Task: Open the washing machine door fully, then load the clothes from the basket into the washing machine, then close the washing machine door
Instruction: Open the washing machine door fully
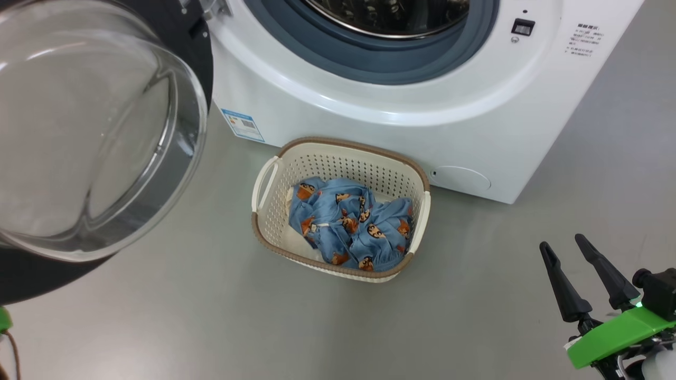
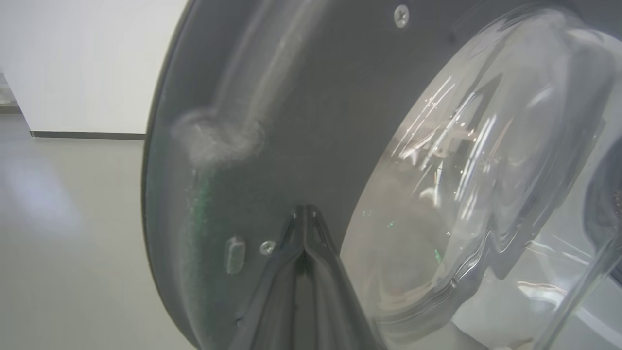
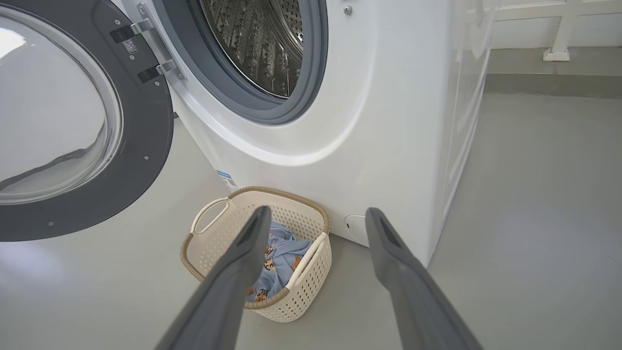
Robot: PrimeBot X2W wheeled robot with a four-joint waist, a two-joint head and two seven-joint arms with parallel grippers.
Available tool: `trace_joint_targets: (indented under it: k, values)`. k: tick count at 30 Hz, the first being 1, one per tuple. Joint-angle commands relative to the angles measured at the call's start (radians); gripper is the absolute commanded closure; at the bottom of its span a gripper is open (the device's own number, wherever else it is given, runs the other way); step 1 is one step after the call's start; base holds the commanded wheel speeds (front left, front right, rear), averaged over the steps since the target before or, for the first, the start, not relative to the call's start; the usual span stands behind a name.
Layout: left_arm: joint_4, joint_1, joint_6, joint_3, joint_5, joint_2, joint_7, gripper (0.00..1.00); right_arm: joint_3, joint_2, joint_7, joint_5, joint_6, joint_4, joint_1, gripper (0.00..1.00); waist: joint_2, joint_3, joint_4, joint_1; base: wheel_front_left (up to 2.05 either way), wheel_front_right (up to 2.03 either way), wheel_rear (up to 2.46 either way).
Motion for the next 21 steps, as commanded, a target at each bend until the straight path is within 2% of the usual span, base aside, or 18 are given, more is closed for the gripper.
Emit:
trace_joint_targets:
  k: [1, 21]
  values:
    - [-0.002, -0.043, -0.003, 0.043, 0.011, 0.073, -0.006, 1.0, 0.023, -0.021, -0.012, -0.011, 0.002, -0.027, -0.026, 0.0, -0.0001, 0.017, -0.007, 0.0, 0.0, 0.0, 0.0]
    - [0.223, -0.219, -0.037, 0.179, 0.057, 0.21, -0.006, 1.0, 0.039, -0.037, -0.012, -0.011, 0.002, -0.033, -0.096, 0.0, -0.0001, 0.141, -0.052, 0.0, 0.0, 0.0, 0.0]
